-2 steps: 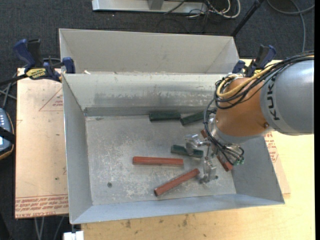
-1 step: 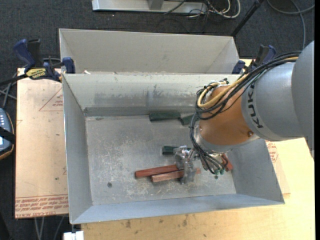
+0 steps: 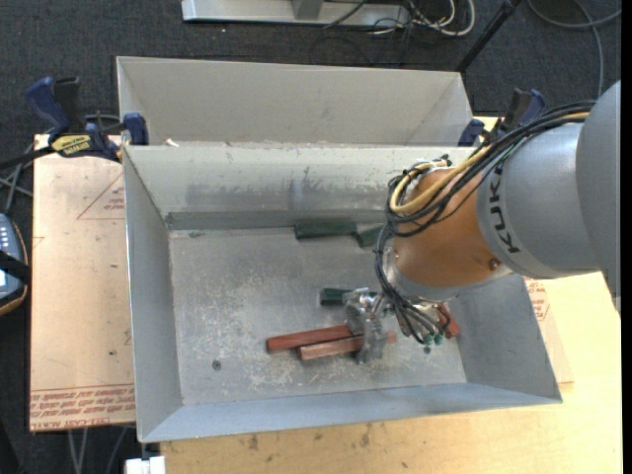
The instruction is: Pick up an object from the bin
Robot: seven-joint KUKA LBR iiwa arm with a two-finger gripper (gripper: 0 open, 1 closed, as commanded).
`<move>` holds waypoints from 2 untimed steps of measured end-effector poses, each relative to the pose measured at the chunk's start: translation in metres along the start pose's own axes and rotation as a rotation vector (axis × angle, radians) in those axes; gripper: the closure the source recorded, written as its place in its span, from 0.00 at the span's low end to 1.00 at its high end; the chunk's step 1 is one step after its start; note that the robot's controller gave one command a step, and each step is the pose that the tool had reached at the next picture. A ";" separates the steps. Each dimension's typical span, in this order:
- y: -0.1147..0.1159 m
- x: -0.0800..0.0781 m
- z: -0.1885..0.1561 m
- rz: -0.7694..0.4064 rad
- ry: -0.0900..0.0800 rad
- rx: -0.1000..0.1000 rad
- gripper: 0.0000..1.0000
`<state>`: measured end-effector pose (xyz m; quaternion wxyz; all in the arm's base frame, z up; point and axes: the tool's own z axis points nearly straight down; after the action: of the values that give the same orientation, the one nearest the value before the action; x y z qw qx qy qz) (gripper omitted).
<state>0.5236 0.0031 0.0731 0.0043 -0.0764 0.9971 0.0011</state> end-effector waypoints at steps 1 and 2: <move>-0.033 -0.041 -0.120 -0.014 0.005 0.002 1.00; -0.032 -0.041 -0.120 -0.015 0.006 0.001 1.00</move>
Offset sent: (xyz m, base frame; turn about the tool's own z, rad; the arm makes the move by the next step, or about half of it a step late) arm 0.0000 0.0000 0.0000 0.0000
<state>0.5682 -0.0229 0.1932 0.0014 -0.0841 0.9965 0.0002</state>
